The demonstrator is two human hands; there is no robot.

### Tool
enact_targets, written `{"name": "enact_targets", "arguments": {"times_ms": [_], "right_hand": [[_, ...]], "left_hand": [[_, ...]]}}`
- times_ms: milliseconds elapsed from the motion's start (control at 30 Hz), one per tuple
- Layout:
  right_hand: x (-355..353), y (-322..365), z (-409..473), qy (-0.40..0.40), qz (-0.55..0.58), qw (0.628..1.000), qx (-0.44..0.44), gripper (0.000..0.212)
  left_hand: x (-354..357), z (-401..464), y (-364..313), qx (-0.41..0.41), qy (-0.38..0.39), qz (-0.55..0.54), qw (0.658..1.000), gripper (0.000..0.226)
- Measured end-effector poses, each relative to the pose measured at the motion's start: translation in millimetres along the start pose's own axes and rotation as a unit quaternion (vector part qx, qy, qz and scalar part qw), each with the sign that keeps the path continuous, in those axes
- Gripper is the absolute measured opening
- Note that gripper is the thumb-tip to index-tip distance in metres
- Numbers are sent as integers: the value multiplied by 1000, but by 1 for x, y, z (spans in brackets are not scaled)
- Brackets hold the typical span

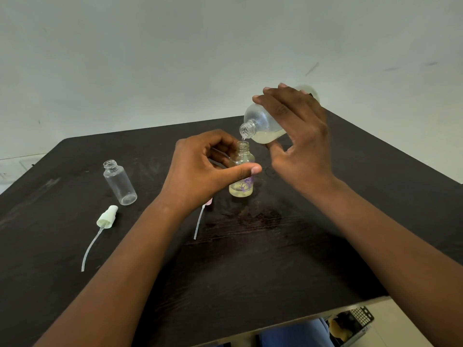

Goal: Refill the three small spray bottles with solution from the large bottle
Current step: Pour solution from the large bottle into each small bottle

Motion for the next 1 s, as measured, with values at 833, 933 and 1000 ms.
{"name": "enact_targets", "arguments": {"times_ms": [833, 933, 1000], "right_hand": [[0, 1, 0, -2, 3, 1000, -2, 72], [0, 1, 0, -3, 4, 1000, -2, 71], [0, 1, 0, -3, 3, 1000, -2, 71]], "left_hand": [[0, 0, -1, 1, -2, 5, 1000, 43], [-1, -1, -1, 3, -2, 5, 1000, 43], [-1, -1, -1, 3, -2, 6, 1000, 44]]}}
Point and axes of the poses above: each hand's wrist, its own z-axis towards the middle knuckle, its own x-axis out of the palm, y = z × x, the point moved 4 cm from there along z, towards the middle knuckle, and after that the axes turned 11 degrees about -x, right-handed, at the moved point
